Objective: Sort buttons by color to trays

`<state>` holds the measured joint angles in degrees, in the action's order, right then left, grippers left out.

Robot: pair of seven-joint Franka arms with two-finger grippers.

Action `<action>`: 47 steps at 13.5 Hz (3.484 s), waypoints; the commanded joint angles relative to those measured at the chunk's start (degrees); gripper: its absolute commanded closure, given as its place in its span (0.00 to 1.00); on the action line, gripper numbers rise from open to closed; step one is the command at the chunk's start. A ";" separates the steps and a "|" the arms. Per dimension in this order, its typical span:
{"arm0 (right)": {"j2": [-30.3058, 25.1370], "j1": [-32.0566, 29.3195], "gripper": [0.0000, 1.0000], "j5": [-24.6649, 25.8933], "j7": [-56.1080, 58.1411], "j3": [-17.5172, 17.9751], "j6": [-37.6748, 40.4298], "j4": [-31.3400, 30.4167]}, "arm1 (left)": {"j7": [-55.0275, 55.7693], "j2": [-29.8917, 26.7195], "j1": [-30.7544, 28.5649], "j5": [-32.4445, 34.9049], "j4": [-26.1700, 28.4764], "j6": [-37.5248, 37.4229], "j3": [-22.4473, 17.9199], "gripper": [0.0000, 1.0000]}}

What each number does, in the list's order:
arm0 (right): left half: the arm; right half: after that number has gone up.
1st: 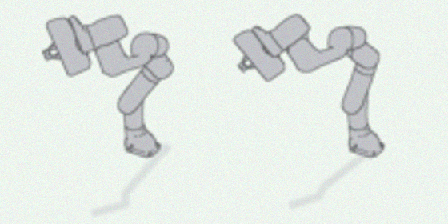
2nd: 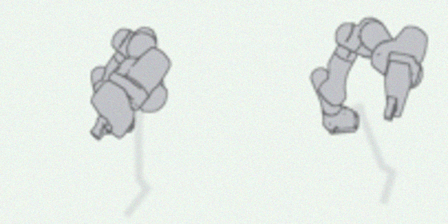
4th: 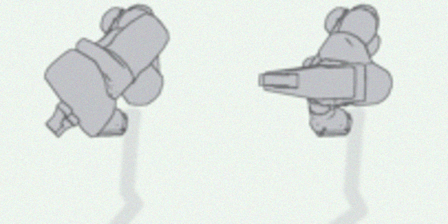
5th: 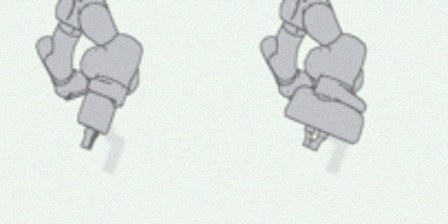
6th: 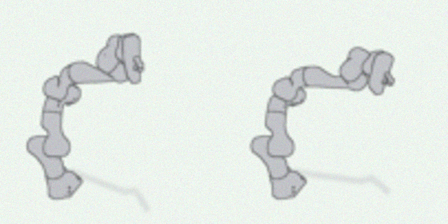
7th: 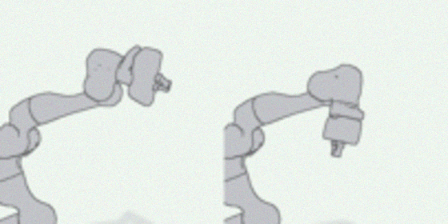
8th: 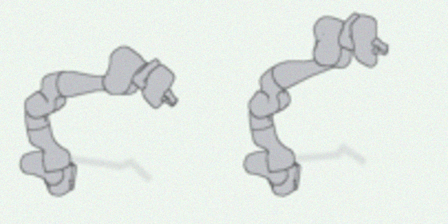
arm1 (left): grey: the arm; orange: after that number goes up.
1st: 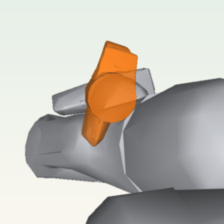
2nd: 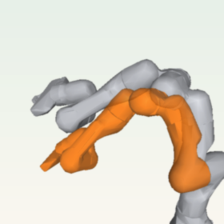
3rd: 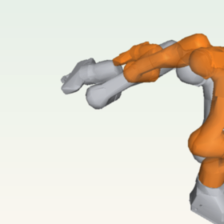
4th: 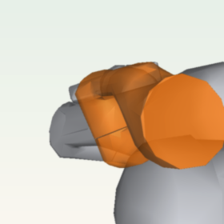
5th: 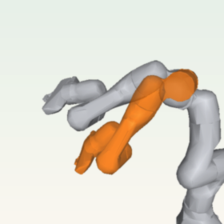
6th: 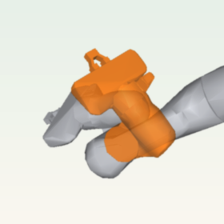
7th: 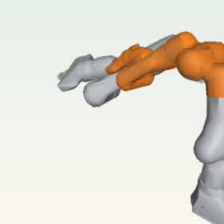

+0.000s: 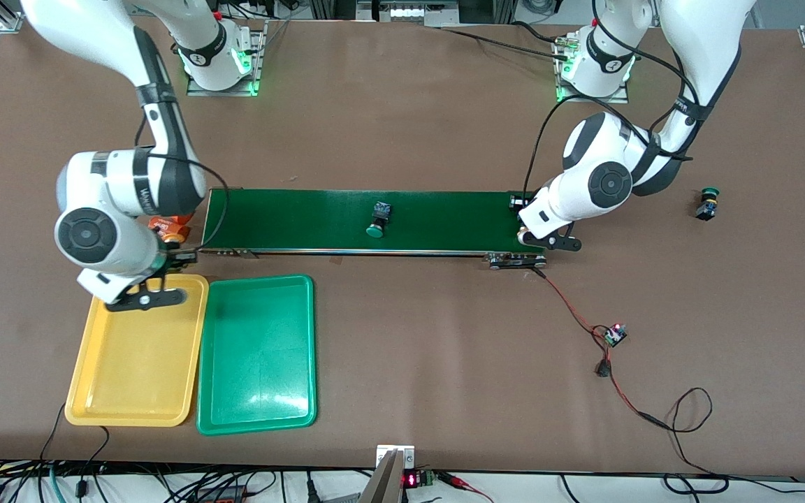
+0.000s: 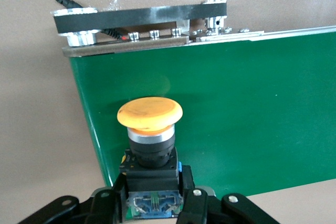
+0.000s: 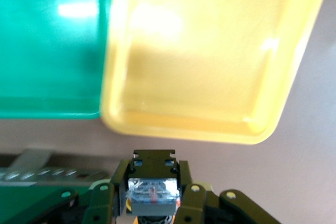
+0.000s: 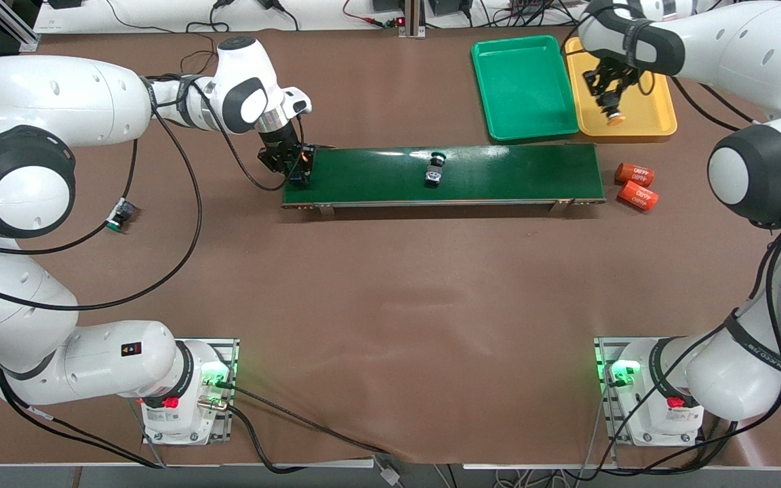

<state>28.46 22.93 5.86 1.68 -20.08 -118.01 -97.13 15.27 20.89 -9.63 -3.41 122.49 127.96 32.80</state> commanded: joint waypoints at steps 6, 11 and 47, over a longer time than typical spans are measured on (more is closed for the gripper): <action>6.85 -5.26 0.80 3.28 1.40 0.48 -18.71 -1.83 | -0.24 -4.62 -0.21 -0.28 -1.28 -4.11 -0.45 0.00; 13.45 -6.84 0.79 3.20 0.87 0.48 -31.39 -1.83 | -0.77 -4.99 -9.33 -0.28 -4.45 -8.08 -0.54 0.00; -8.23 3.70 0.00 -19.13 -14.63 4.44 16.49 -2.00 | -45.86 6.18 -46.53 36.97 4.16 0.98 -0.54 0.00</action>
<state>24.21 26.54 -12.76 -15.78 -14.33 -103.55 -96.77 -29.87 27.59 -55.35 30.76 125.96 128.24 31.45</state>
